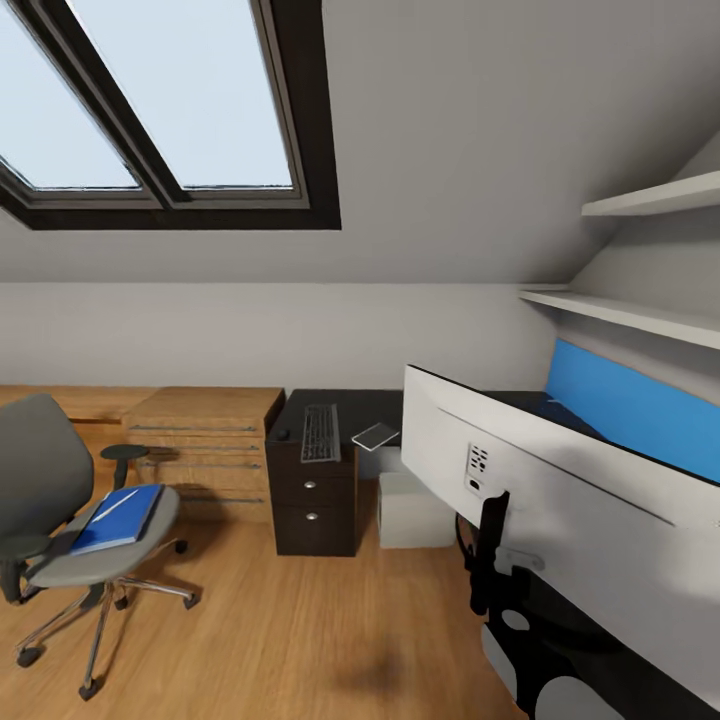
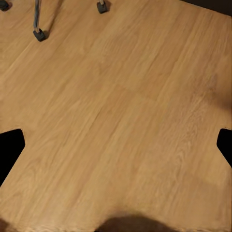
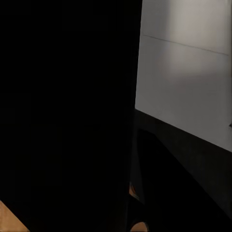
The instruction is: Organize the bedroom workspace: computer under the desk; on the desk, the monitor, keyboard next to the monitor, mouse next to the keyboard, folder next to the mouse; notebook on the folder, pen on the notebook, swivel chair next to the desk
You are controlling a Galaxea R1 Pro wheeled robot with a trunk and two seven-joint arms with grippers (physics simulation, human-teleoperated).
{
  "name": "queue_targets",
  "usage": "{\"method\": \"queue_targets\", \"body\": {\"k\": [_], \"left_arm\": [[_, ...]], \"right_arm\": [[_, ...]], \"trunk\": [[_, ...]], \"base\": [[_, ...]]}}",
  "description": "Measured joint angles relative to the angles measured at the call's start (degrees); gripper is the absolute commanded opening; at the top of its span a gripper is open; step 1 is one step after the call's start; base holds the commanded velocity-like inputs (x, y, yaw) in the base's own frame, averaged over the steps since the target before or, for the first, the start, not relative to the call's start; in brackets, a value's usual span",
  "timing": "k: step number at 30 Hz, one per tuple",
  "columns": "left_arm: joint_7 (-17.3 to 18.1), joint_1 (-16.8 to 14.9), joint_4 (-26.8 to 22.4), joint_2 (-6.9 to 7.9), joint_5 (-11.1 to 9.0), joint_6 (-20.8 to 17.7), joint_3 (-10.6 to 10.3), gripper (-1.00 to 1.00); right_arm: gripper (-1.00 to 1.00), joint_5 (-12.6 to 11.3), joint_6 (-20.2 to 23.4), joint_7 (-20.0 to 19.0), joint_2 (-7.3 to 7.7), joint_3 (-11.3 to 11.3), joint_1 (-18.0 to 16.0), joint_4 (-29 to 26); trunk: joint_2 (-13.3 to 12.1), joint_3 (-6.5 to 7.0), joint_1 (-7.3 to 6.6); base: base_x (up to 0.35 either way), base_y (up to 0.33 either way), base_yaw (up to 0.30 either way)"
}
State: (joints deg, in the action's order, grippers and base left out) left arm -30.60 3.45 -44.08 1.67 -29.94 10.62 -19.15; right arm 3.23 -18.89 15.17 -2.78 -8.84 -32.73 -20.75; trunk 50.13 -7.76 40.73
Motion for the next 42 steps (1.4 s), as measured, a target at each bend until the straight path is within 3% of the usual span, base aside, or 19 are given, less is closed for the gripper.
{"method": "queue_targets", "body": {"k": [6,7,8,14,30,37,40,41,42], "left_arm": [[0.0,-0.01,-0.02,0.0,0.04,0.01,0.01,1.0],[0.0,-0.01,-0.02,0.0,0.05,0.0,0.03,1.0],[0.0,-0.01,-0.02,0.0,0.05,0.0,0.03,1.0],[0.0,0.0,-0.03,0.0,0.08,0.0,0.08,1.0],[-0.09,-0.01,-0.03,0.29,0.08,1.68,0.31,1.0],[-0.1,0.02,-0.06,0.34,-0.02,1.58,0.47,1.0],[-0.1,0.02,-0.04,0.35,-0.02,1.57,0.48,1.0],[-0.1,0.01,0.0,0.36,-0.03,1.58,0.48,1.0],[-0.1,0.02,-0.02,0.36,-0.02,1.56,0.5,1.0]], "right_arm": [[-1.0,0.62,0.16,-0.42,-0.06,-0.17,0.0,-0.11],[-1.0,0.08,0.09,-0.01,0.0,0.75,0.01,0.02],[-1.0,0.26,0.03,-0.09,-0.01,-0.04,0.0,-0.07],[-1.0,0.08,0.0,0.01,0.0,0.01,-0.02,-0.06],[-1.0,0.18,0.02,-0.03,-0.02,-0.03,-0.02,-0.05],[-1.0,-0.21,-0.31,0.09,-0.03,-0.68,-0.01,-0.01],[-1.0,-0.54,-0.27,0.21,0.02,0.23,-0.03,0.06],[-1.0,0.17,0.05,-0.18,-0.07,-0.71,-0.03,-0.11],[-1.0,-0.58,-0.38,0.43,0.0,-0.01,-0.01,0.05]], "trunk": [[0.0,0.0,0.0],[0.0,0.0,0.0],[0.0,0.0,0.0],[0.0,0.01,0.0],[0.01,0.01,-0.03],[0.02,0.0,-0.03],[0.01,0.0,-0.04],[0.01,0.01,-0.03],[0.01,0.0,-0.03]], "base": [[-0.255,-0.235,0.047],[-0.255,-0.235,0.005],[-0.255,-0.235,0.003],[-0.253,-0.239,0.001],[-0.007,-0.324,0.0],[0.0,-0.055,0.07],[0.0,-0.005,0.232],[0.0,-0.002,0.258],[0.0,-0.001,0.265]]}}
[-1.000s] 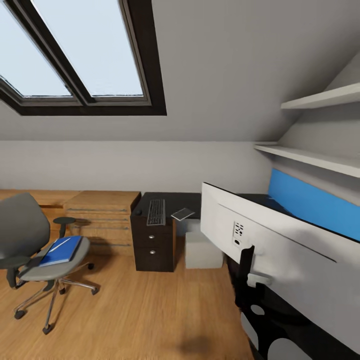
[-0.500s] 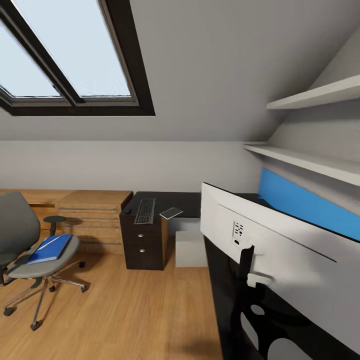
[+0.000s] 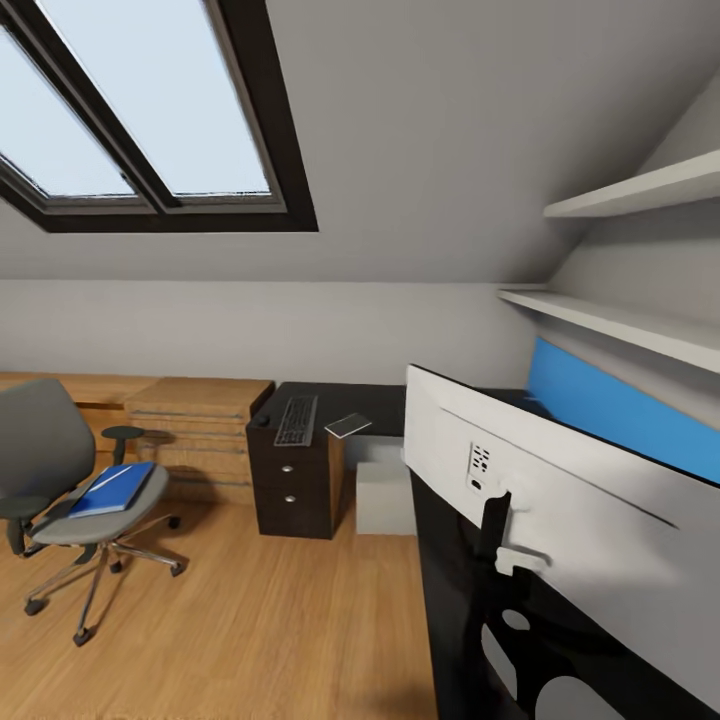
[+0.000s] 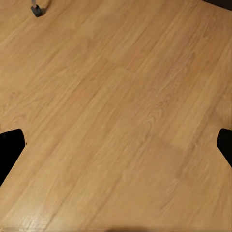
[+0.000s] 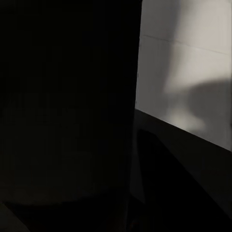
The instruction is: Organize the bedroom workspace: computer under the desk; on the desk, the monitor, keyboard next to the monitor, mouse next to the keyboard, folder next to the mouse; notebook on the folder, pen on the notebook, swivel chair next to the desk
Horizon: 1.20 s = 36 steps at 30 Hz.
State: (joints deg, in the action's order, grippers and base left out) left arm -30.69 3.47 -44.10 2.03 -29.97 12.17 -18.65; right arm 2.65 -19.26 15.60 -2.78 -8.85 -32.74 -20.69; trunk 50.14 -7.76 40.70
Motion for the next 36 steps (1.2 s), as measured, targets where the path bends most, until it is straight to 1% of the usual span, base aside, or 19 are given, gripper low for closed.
{"method": "queue_targets", "body": {"k": [1,2,3,4,5,6,10,12,14,16,19,20,22,27,29,32,36], "left_arm": [[0.0,0.0,0.0,-0.01,-0.01,-0.03,-0.02,1.0],[0.0,0.0,0.0,-0.01,0.0,-0.04,-0.01,1.0],[0.0,-0.01,0.03,-0.01,-0.01,-0.05,-0.04,1.0],[-0.02,-0.01,0.03,0.0,-0.01,-0.05,-0.04,1.0],[-0.01,-0.02,0.06,-0.01,-0.02,-0.08,-0.05,1.0],[-0.02,-0.02,0.05,-0.02,-0.02,-0.09,-0.04,1.0],[-0.03,-0.02,0.06,-0.01,-0.05,-0.14,-0.01,1.0],[-0.07,-0.02,0.07,-0.01,-0.08,-0.14,0.0,1.0],[-0.08,-0.02,0.05,-0.01,-0.07,-0.15,0.02,1.0],[-0.09,-0.01,0.02,-0.01,-0.04,-0.12,0.05,1.0],[-0.09,-0.02,0.02,-0.01,-0.03,-0.1,0.04,1.0],[-0.09,-0.01,0.01,-0.02,-0.03,-0.08,0.06,1.0],[-0.09,-0.01,0.0,-0.01,-0.01,-0.03,0.05,1.0],[-0.1,-0.01,-0.02,-0.01,0.04,0.09,-0.03,1.0],[-0.13,-0.02,-0.02,-0.01,0.07,0.1,-0.05,1.0],[-0.16,-0.02,-0.02,-0.01,0.13,0.16,-0.06,1.0],[-0.17,-0.02,-0.02,-0.01,0.15,0.2,-0.06,1.0]], "right_arm": [[-1.0,0.67,0.28,-0.43,-0.06,-0.73,-0.02,-0.09],[-1.0,0.18,0.06,-0.18,-0.03,-0.05,0.02,-0.07],[-1.0,0.69,0.32,-0.48,-0.06,-0.33,0.0,-0.11],[-1.0,0.42,0.21,-0.29,-0.01,0.17,0.01,-0.07],[-1.0,0.97,0.46,-0.51,-0.04,-0.15,-0.01,-0.12],[-1.0,0.88,0.4,-0.47,-0.01,0.18,0.0,-0.11],[-1.0,0.59,0.33,-0.44,0.0,-0.1,0.0,-0.11],[-1.0,0.8,0.42,-0.48,-0.02,0.18,0.02,-0.13],[-1.0,0.59,0.04,-0.43,-0.05,-0.09,0.06,-0.07],[-1.0,0.04,-1.18,-0.33,-0.07,-0.55,0.11,0.05],[-1.0,-0.01,-1.21,-0.35,-0.07,-0.2,0.13,0.14],[-1.0,0.02,-1.28,-0.37,-0.06,-0.51,0.13,0.11],[-1.0,0.03,-1.23,-0.35,-0.07,-0.09,0.12,0.13],[-1.0,0.3,-1.22,-0.43,-0.07,-0.25,0.11,0.1],[-1.0,0.13,-1.24,-0.37,-0.07,0.02,0.13,0.15],[-1.0,0.33,-1.26,-0.43,-0.09,-0.35,0.1,0.06],[-1.0,0.18,-1.28,-0.38,-0.04,-0.2,0.12,0.06]], "trunk": [[0.0,0.01,0.0],[-0.01,0.0,0.01],[0.0,0.01,0.01],[-0.01,0.0,0.01],[-0.01,0.01,0.02],[-0.01,0.01,0.02],[-0.01,0.01,0.02],[-0.01,0.01,0.03],[-0.01,0.0,0.04],[-0.01,-0.01,0.04],[-0.02,-0.01,0.03],[-0.02,-0.01,0.02],[-0.01,-0.01,0.01],[-0.01,-0.01,0.01],[-0.01,-0.01,0.01],[-0.01,-0.01,0.01],[-0.01,-0.01,0.01]], "base": [[-0.007,-0.008,0.262],[-0.054,-0.057,0.204],[-0.084,-0.087,0.163],[-0.131,-0.135,0.104],[-0.149,-0.153,0.084],[-0.181,-0.184,0.053],[-0.143,-0.121,0.007],[-0.261,-0.102,0.0],[-0.305,-0.088,0.038],[-0.311,-0.097,0.169],[-0.204,-0.078,0.229],[-0.077,-0.029,0.258],[-0.05,-0.019,0.264],[-0.015,-0.042,0.265],[-0.002,-0.222,0.193],[-0.001,-0.31,0.123],[0.0,-0.336,0.078]]}}
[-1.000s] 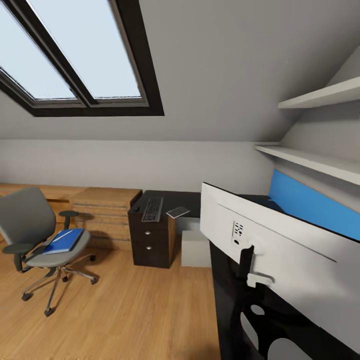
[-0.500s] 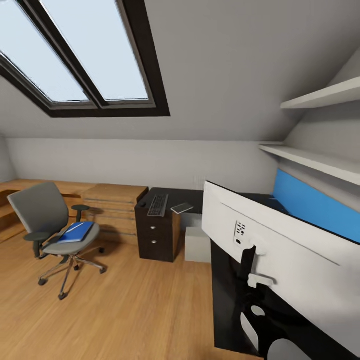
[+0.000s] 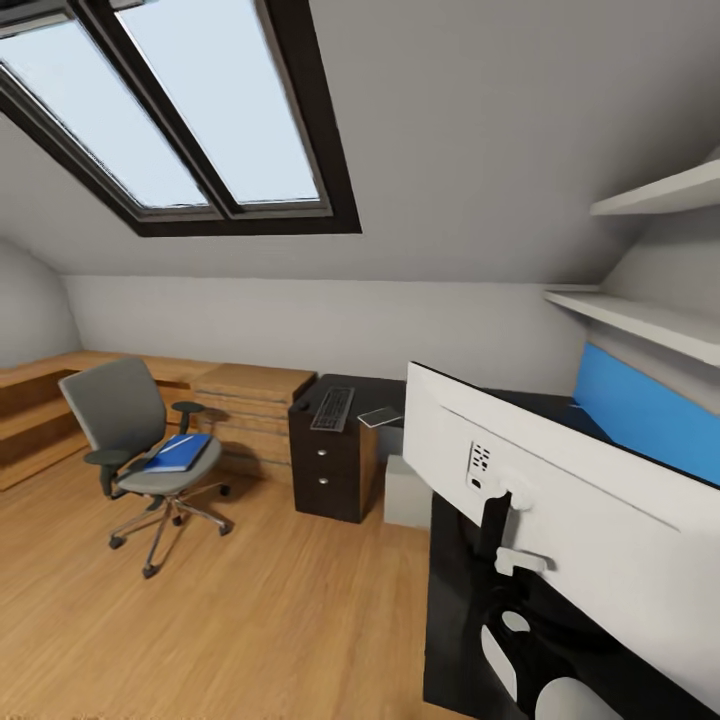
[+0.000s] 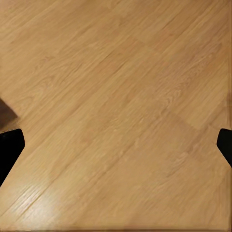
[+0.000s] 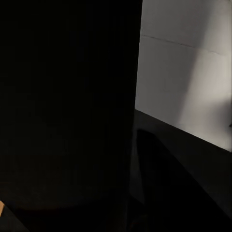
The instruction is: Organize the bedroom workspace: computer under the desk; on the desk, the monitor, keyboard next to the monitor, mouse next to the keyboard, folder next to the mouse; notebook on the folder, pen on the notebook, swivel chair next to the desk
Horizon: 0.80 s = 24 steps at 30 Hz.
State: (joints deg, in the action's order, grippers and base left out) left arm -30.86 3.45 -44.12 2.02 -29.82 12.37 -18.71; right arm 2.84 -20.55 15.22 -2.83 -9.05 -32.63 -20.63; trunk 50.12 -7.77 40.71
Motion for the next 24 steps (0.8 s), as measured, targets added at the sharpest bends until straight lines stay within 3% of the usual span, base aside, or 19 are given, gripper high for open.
{"method": "queue_targets", "body": {"k": [16,24], "left_arm": [[0.0,0.0,0.0,0.0,-0.01,-0.08,0.0,1.0],[0.07,0.0,-0.02,0.0,-0.07,-0.08,0.02,1.0]], "right_arm": [[-1.0,0.04,0.03,0.02,0.06,-0.02,0.0,0.05],[-1.0,0.01,0.03,0.02,0.06,0.02,0.0,0.06]], "trunk": [[0.0,0.0,0.0],[0.0,0.0,0.0]], "base": [[0.0,-0.249,0.003],[0.0,-0.085,0.0]]}}
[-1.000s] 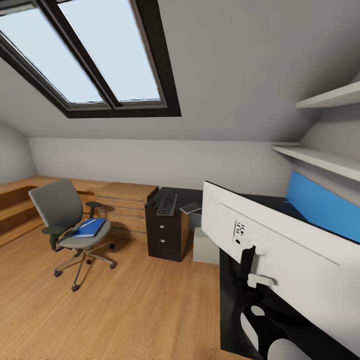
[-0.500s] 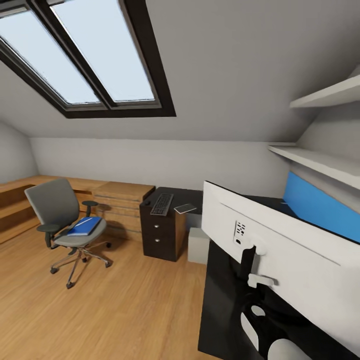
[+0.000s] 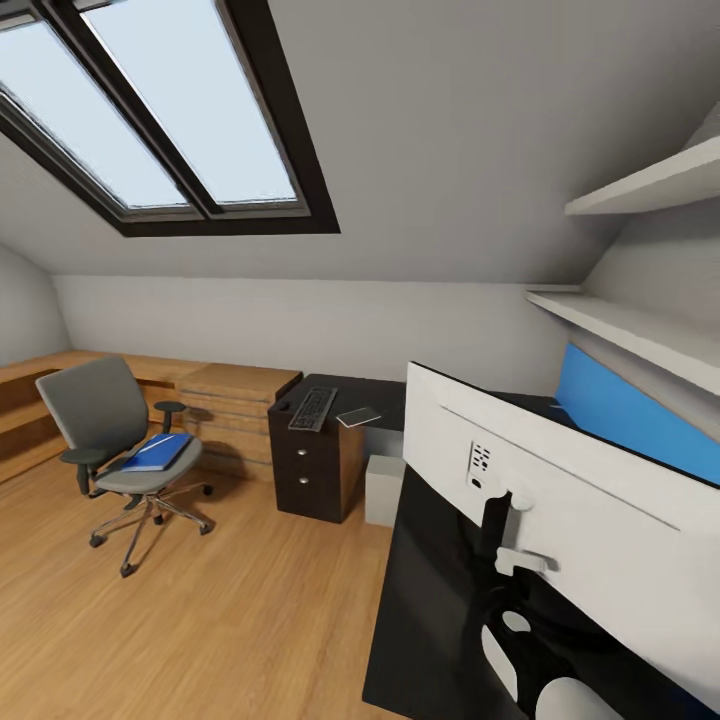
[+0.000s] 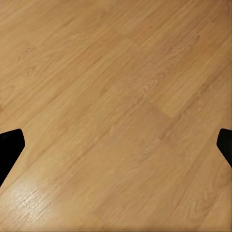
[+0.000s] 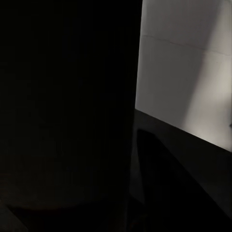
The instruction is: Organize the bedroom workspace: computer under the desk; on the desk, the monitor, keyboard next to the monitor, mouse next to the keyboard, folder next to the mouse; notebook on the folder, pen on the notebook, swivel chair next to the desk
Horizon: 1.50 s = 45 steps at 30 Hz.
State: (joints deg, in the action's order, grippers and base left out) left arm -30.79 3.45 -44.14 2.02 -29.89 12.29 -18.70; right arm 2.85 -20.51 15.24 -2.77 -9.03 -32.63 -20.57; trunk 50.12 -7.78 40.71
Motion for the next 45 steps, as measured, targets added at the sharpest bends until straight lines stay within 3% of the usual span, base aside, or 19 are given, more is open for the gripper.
{"method": "queue_targets", "body": {"k": [27,45], "left_arm": [[-0.07,0.0,0.01,0.0,-0.03,0.0,0.0,1.0],[-0.08,0.0,0.07,0.02,-0.1,0.0,0.0,1.0]], "right_arm": [[-1.0,0.19,0.32,-0.29,0.0,0.16,0.0,-0.01],[-1.0,0.81,0.36,-0.43,-0.05,0.24,-0.09,0.54]], "trunk": [[0.01,0.0,0.0],[0.04,0.02,-0.02]], "base": [[0.004,-0.006,0.0],[0.115,-0.082,0.0]]}}
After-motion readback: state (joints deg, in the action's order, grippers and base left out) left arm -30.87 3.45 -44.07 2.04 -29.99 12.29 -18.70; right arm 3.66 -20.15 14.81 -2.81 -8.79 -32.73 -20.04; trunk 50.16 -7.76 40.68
